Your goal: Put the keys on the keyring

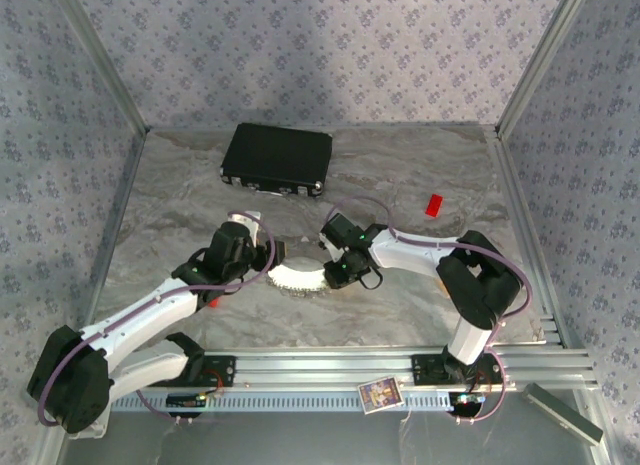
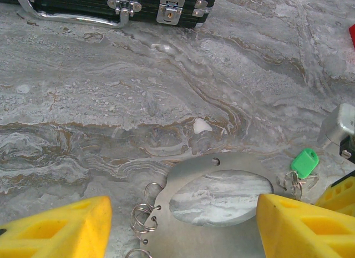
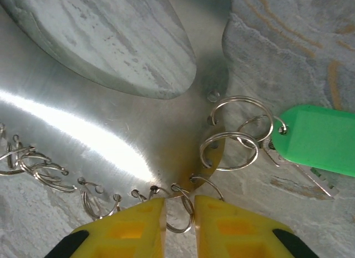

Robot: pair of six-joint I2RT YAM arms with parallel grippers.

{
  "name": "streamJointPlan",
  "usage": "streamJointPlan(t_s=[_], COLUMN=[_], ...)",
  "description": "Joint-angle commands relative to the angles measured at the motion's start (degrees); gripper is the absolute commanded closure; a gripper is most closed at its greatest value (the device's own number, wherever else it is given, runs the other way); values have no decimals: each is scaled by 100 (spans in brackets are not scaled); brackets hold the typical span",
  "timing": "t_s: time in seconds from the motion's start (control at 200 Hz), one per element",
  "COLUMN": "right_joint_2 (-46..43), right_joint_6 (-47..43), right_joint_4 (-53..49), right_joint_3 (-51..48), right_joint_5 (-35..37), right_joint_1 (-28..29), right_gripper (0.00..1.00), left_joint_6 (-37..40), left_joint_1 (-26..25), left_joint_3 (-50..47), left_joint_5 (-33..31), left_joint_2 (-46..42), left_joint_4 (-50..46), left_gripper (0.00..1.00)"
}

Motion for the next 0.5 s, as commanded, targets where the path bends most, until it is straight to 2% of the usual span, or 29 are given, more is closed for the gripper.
streamJointPlan(t_s=[0.0, 0.22, 0.495], right_joint_2=[-36, -373, -711], right_joint_6=[153, 295, 490], right_joint_4=[-39, 202, 370], right_joint_3=[102, 13, -191], right_joint_5=[-206, -551, -499], right_joint_1=[7, -77, -208], right_gripper=[82, 90, 91], left_joint_6=[-56, -56, -58], left_joint_1=[20, 16, 20], left_joint_3=[42, 49, 46], left_joint_5=[61, 55, 65], left_joint_2=[56, 87, 153], left_joint_4=[147, 171, 215], left_gripper=[31, 31, 31])
